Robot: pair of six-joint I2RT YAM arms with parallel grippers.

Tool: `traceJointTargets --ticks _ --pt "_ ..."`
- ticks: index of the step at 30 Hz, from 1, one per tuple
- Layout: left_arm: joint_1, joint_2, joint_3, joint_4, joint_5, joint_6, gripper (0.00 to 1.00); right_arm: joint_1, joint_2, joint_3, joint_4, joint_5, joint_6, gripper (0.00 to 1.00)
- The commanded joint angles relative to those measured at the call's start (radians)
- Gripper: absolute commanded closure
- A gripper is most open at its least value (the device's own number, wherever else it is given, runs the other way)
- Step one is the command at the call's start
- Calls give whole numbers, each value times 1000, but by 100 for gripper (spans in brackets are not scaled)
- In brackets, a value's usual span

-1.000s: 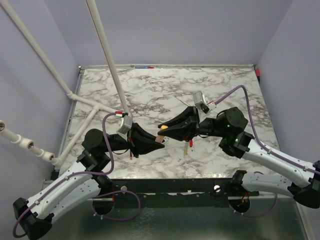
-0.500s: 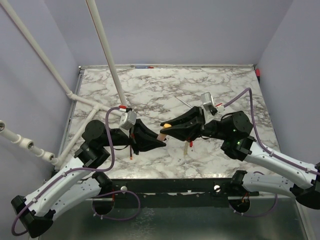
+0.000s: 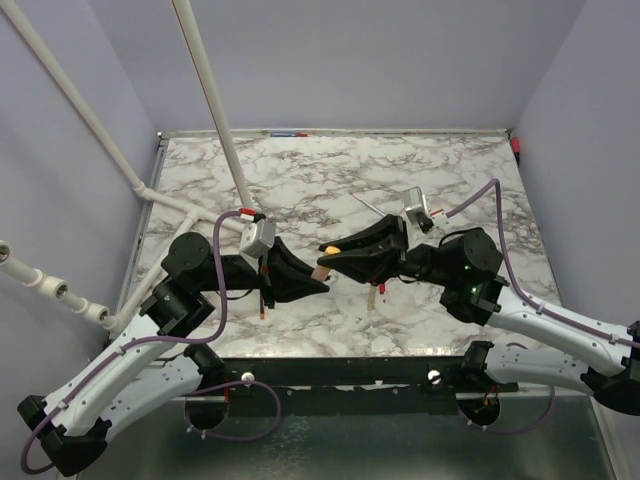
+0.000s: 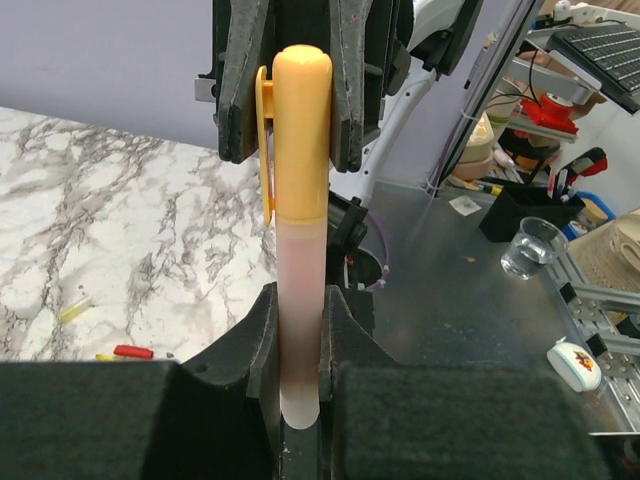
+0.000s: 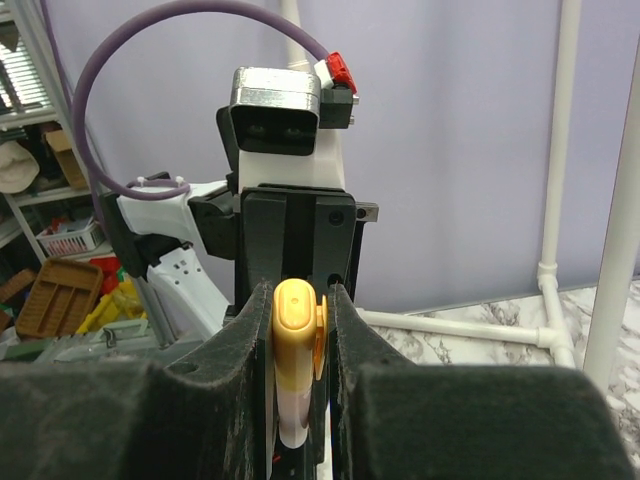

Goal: Insert the pens into the pen caps

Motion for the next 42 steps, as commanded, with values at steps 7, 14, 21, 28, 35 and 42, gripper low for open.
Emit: traceJointTargets --ticks 7,14,21,28,35,42 --pt "4 -12 6 244 -176 -38 100 68 50 -78 -338 -54 35 99" --pt "3 -65 -88 273 -166 -86 100 66 82 33 -363 -57 26 99" --pt "3 -98 -187 265 -168 -119 100 67 81 73 -337 -22 40 96" --pt "3 -129 -253 262 -179 -148 100 66 78 133 -385 43 26 81" --pt "4 -139 -289 251 -169 -172 100 67 65 193 -409 126 23 74" --pt "4 -139 -303 218 -170 -176 100 66 40 251 -407 182 10 58"
